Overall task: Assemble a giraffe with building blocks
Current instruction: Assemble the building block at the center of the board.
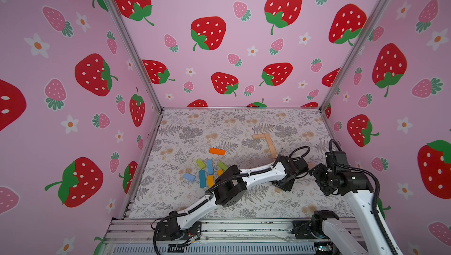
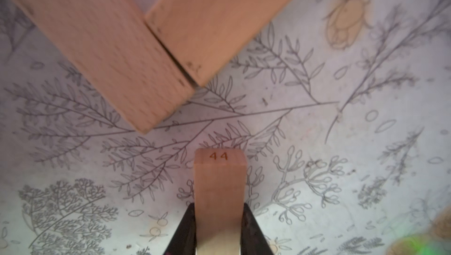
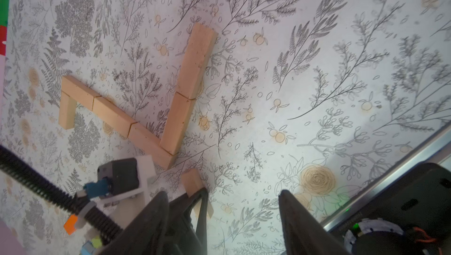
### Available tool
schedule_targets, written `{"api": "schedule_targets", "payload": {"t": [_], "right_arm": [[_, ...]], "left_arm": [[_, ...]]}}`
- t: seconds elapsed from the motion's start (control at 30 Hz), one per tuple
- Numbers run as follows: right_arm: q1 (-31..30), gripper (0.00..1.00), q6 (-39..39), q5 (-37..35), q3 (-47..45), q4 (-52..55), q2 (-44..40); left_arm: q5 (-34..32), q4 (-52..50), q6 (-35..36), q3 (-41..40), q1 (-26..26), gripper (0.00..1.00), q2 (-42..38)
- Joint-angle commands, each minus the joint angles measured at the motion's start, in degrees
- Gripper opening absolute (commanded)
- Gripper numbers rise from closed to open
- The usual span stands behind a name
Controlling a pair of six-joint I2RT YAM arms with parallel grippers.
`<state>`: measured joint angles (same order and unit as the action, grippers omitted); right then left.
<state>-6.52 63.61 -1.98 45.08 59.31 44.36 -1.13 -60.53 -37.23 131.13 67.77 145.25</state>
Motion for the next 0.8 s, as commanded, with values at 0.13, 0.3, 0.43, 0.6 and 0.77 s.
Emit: {"api": "schedule_targets", "payload": {"t": [0.13, 0.3, 0.43, 0.6, 0.77], "right_arm": [[-0.07, 0.72, -0.25, 0.77, -0.61, 0.99, 0.07], [0.02, 0.72, -0.33, 1.03, -0.45, 0.76, 0.44], [0.02, 0.72, -0.33, 1.19, -0.43, 0.46, 0.65], [0.02, 0.72, -0.25, 1.27, -0.30, 0.43, 0.71], [0.01, 0.72, -0.40, 1.19, 0.04, 0.53, 0.83]], "left_arm": [[-2.12, -3.01, -0.54, 2.55, -1.06, 0.26, 2.50], [-2.21, -2.66, -0.91, 1.35, -1.22, 0.25, 2.01], [-2.21, -2.49, -1.25, 0.50, -1.24, 0.25, 1.79], [-2.13, -2.30, -1.61, 0.25, -1.35, 0.25, 1.61], [-1.65, -2.22, -2.49, 0.27, -1.41, 0.25, 1.53]]}}
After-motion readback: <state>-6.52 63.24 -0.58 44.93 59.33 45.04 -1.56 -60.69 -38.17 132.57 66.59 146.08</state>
